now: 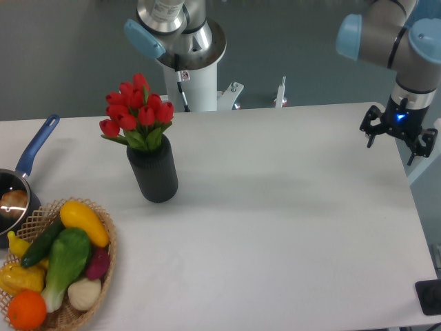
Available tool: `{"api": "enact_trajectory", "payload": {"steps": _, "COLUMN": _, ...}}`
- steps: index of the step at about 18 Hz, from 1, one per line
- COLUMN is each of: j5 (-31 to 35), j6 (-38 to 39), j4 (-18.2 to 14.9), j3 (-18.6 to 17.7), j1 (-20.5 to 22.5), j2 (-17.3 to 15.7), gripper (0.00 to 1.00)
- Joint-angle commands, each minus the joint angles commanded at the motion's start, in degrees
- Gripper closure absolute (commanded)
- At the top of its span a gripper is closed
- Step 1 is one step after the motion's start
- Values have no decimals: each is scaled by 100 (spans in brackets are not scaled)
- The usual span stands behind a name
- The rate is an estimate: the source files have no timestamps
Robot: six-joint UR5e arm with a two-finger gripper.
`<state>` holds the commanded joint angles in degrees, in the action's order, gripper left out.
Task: Pick up the flowers from the vase
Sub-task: 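Move the open gripper toward the red tulips in the black vase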
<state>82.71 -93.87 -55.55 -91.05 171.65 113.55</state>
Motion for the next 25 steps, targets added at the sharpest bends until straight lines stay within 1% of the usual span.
{"api": "enact_trajectory", "payload": {"steps": 4, "j5": -9, "j6": 17, "j4": -8, "j3": -17, "j1": -26, "j2": 0, "gripper": 0}}
{"api": "enact_trajectory", "payload": {"steps": 6, "j5": -87, "j6": 0, "j4": 44, "j3": -192, "j1": -9, "j2": 44, "gripper": 0}}
{"api": "enact_trajectory", "payload": {"steps": 7, "j5": -271, "j6": 0, "j4": 183, "j3": -367, "j1": 52, "j2": 35, "gripper": 0}}
{"api": "enact_trajectory", "payload": {"steps": 8, "j5": -481, "j6": -35, "j4": 263, "j3": -447, "j1": 79, "j2": 26, "gripper": 0}}
{"api": "enact_trajectory", "payload": {"steps": 10, "j5": -938, "j6": 0, "j4": 273, "j3": -632, "j1": 184, "j2": 26, "gripper": 0}}
{"api": "enact_trajectory", "payload": {"steps": 11, "j5": -1062, "j6": 0, "j4": 264, "j3": -642, "j1": 176, "j2": 61, "gripper": 0}}
{"api": "enact_trajectory", "payload": {"steps": 14, "j5": -1300, "j6": 52, "j4": 220, "j3": -764, "j1": -17, "j2": -17, "gripper": 0}}
{"api": "enact_trajectory", "payload": {"steps": 18, "j5": -1546, "j6": 246, "j4": 211, "j3": -1343, "j1": -62, "j2": -623, "gripper": 0}}
{"api": "enact_trajectory", "payload": {"steps": 20, "j5": -1669, "j6": 255, "j4": 211, "j3": -1511, "j1": -27, "j2": -904, "gripper": 0}}
{"api": "enact_trajectory", "payload": {"steps": 21, "j5": -1713, "j6": 255, "j4": 194, "j3": -1538, "j1": -9, "j2": -1044, "gripper": 0}}
{"api": "enact_trajectory", "payload": {"steps": 23, "j5": -1784, "j6": 272, "j4": 167, "j3": -1739, "j1": -9, "j2": -1291, "gripper": 0}}
{"api": "enact_trajectory", "payload": {"steps": 24, "j5": -1967, "j6": 342, "j4": 115, "j3": -1775, "j1": 17, "j2": -1388, "gripper": 0}}
{"api": "enact_trajectory", "payload": {"steps": 25, "j5": -2325, "j6": 430, "j4": 19, "j3": -1819, "j1": 44, "j2": -1450, "gripper": 0}}
